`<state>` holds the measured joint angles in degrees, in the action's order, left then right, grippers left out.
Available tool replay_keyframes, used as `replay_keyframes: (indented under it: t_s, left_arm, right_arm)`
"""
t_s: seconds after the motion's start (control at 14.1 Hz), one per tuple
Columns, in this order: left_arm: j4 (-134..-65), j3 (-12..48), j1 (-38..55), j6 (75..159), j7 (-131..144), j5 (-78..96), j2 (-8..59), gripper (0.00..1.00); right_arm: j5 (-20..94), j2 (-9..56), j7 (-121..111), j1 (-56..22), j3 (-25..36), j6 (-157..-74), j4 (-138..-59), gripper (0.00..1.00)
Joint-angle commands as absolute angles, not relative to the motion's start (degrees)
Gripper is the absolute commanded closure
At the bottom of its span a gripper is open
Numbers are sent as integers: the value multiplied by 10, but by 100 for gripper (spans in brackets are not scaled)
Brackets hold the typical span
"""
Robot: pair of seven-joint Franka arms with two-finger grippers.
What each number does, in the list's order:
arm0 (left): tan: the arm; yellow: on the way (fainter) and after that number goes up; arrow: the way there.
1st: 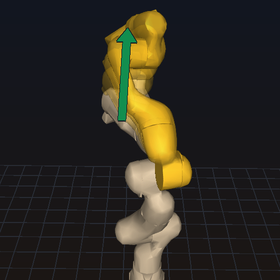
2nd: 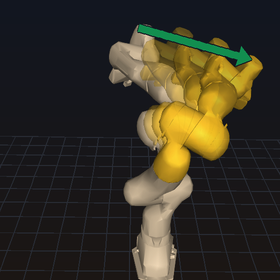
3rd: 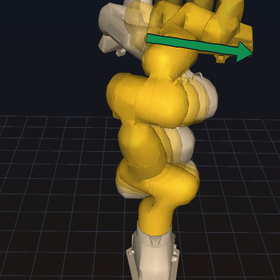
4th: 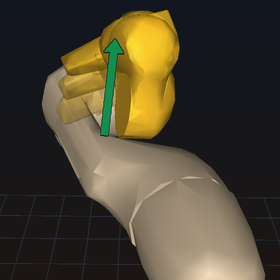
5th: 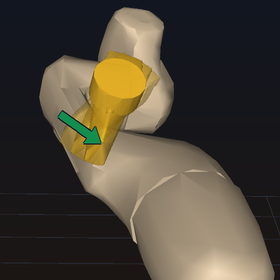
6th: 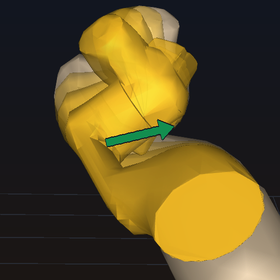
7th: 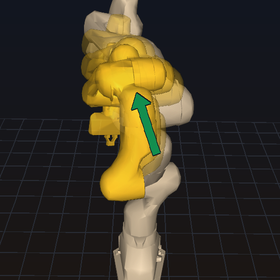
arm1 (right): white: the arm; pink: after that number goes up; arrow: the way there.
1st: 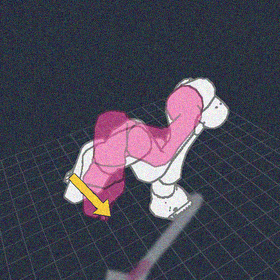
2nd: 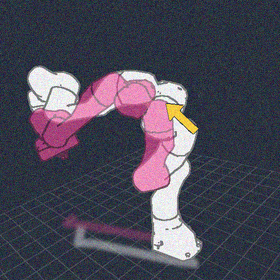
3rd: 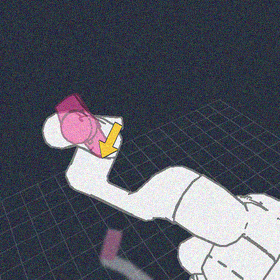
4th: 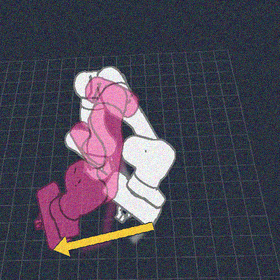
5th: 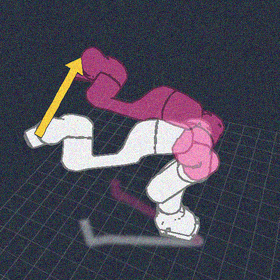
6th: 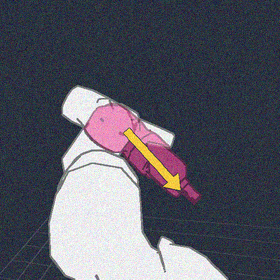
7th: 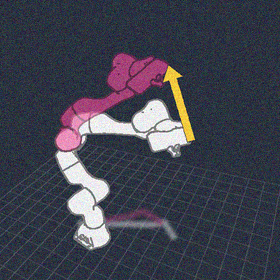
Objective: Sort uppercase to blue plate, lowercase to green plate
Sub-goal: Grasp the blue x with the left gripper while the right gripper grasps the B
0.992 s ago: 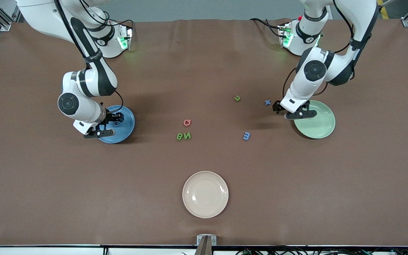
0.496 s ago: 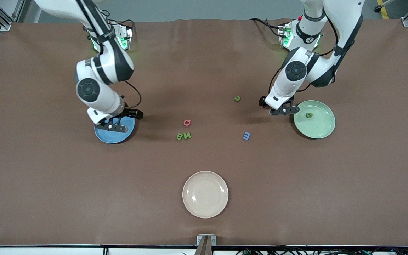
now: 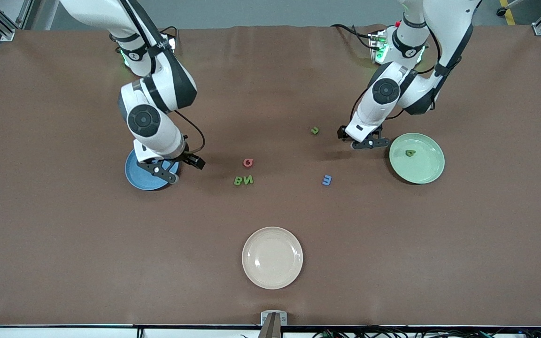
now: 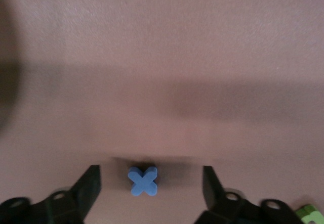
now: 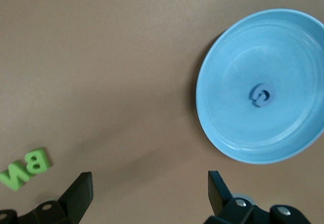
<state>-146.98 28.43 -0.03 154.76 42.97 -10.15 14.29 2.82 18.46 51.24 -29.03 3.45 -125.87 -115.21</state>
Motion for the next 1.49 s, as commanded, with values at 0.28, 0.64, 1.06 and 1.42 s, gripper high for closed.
replay_keyframes:
  t_s: [0.28, 0.64, 1.06, 1.42]
  left_arm:
    - [-1484, 287, -2, 1567, 443, -112, 151, 35]
    - [-1487, 286, -2, 1567, 443, -112, 153, 53]
    - [-1487, 286, 2, 1567, 446, -112, 152, 76]
    - [-1484, 287, 1, 1551, 450, -112, 124, 83]
  right_arm:
    - [45, 278, 611, -336, 36, -1281, -1062, 0]
    - [72, 348, 707, -344, 33, -1346, -1018, 2]
    - [107, 382, 715, -357, 34, -1360, -991, 11]
    - [108, 397, 730, -374, 33, -1379, -988, 20]
